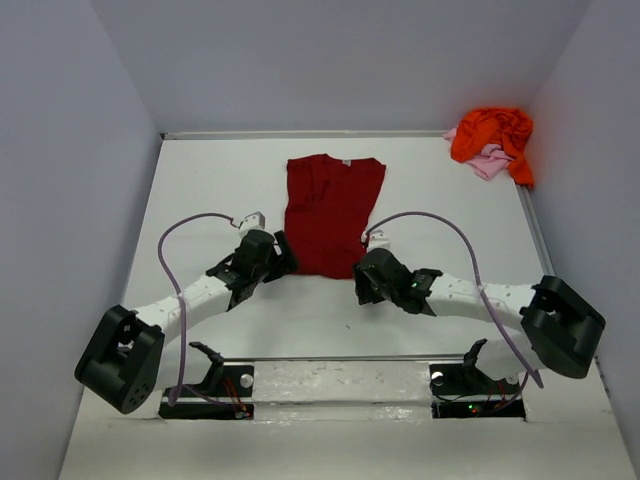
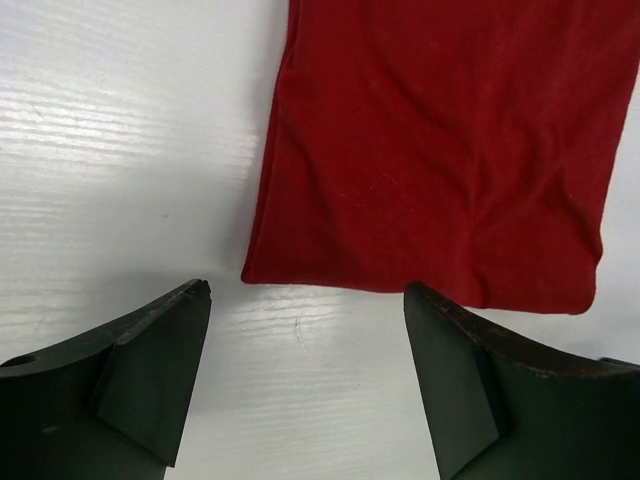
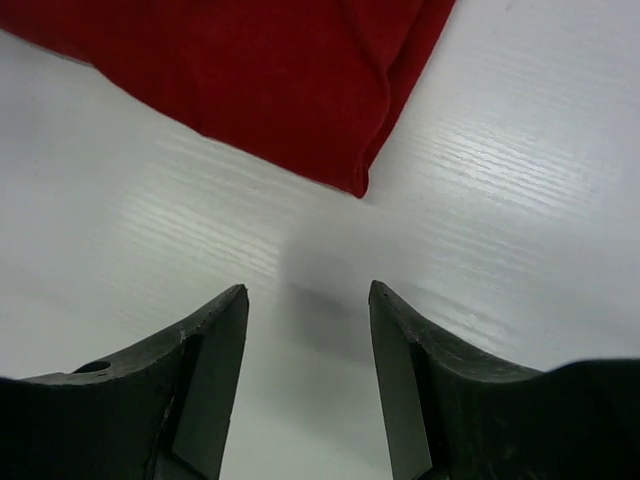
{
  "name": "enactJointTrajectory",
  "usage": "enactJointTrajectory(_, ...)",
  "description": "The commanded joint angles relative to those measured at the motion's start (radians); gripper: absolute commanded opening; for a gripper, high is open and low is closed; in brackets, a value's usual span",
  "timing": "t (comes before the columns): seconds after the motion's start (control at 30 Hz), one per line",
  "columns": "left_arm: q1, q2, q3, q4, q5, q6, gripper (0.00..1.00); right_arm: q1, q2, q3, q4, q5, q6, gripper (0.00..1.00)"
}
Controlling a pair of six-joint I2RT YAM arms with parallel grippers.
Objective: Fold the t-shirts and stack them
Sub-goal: Fold the tshirt
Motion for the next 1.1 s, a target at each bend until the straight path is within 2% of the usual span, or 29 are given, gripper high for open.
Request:
enactJointTrajectory(0.0,-0.009,0.007,-0.024,0.100,-0.019,-0.013,0.88,-0.005,0.092,0.016,0.131,0.083,0.089,0.57)
enactJointTrajectory(0.2,-0.015,0.030,-0.014,0.109,-0.033,0.014,0.88,-0.014,0.212,0.052,0.153,0.100,0.109,0.56)
enactJointTrajectory(0.7,-0.017,0.142,0.018,0.098,-0.040,0.051,0.88,-0.100,0.263,0.078,0.159,0.092,0.112,0.61)
enactJointTrajectory(1.07,-0.017,0.167,0.022,0.118,-0.065,0.056,0.87,-0.120,0.348,0.154,0.162,0.095,0.064,0.58)
